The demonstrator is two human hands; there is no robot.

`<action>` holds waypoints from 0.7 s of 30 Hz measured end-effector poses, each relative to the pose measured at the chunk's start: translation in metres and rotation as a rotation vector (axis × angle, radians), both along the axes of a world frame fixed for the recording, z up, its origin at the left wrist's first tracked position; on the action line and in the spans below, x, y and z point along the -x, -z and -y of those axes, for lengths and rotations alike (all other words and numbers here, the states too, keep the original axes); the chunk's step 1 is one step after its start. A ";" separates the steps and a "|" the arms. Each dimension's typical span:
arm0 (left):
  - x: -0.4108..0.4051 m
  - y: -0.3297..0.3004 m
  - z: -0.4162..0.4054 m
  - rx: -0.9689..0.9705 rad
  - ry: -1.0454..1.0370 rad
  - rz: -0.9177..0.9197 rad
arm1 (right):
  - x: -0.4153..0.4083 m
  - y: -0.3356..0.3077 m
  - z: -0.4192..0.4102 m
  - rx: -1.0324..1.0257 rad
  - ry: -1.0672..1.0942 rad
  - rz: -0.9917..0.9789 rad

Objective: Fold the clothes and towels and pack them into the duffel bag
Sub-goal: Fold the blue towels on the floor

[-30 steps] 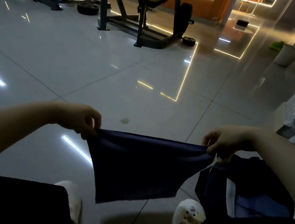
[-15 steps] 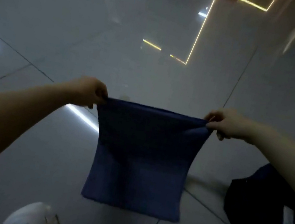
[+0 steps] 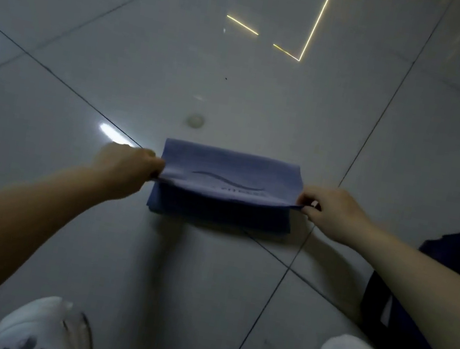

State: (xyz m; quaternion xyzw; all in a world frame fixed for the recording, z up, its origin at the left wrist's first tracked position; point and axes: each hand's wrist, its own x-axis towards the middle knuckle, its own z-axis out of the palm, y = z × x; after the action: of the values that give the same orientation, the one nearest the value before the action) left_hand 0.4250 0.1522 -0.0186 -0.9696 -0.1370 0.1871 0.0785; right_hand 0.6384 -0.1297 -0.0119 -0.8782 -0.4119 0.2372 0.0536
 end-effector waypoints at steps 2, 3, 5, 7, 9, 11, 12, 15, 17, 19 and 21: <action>0.004 0.007 0.008 -0.036 0.106 -0.108 | 0.003 0.001 0.002 0.070 -0.035 -0.037; 0.006 0.009 0.011 -0.015 0.130 -0.137 | 0.004 -0.001 0.001 0.121 -0.039 -0.084; 0.010 0.007 0.015 0.152 0.066 -0.230 | 0.006 -0.006 0.002 0.257 -0.051 -0.209; 0.014 0.000 0.019 0.441 -0.087 -0.463 | 0.007 -0.012 0.006 0.404 -0.094 -0.355; 0.019 -0.006 0.024 0.669 -0.190 -0.693 | 0.011 -0.020 0.013 0.547 -0.122 -0.552; 0.025 -0.014 0.024 0.767 -0.190 -0.749 | 0.013 -0.029 0.020 0.616 -0.147 -0.706; 0.028 -0.021 0.022 0.793 -0.189 -0.729 | 0.012 -0.035 0.023 0.611 -0.152 -0.754; 0.034 -0.041 0.007 0.978 -0.324 -0.549 | 0.004 -0.060 0.029 0.478 -0.115 -0.830; 0.034 -0.055 -0.001 1.094 -0.442 -0.316 | -0.003 -0.074 0.032 0.307 -0.011 -0.815; 0.029 -0.063 -0.010 1.078 -0.539 -0.051 | -0.012 -0.081 0.032 0.072 0.142 -0.728; 0.018 -0.069 -0.014 1.004 -0.591 0.198 | -0.021 -0.084 0.026 -0.160 0.272 -0.602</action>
State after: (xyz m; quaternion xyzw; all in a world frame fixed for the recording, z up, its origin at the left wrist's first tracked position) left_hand 0.4074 0.1657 0.0507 -0.8215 -0.3027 0.1514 -0.4588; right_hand 0.6594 -0.1561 0.0717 -0.8086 -0.2740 0.4436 0.2725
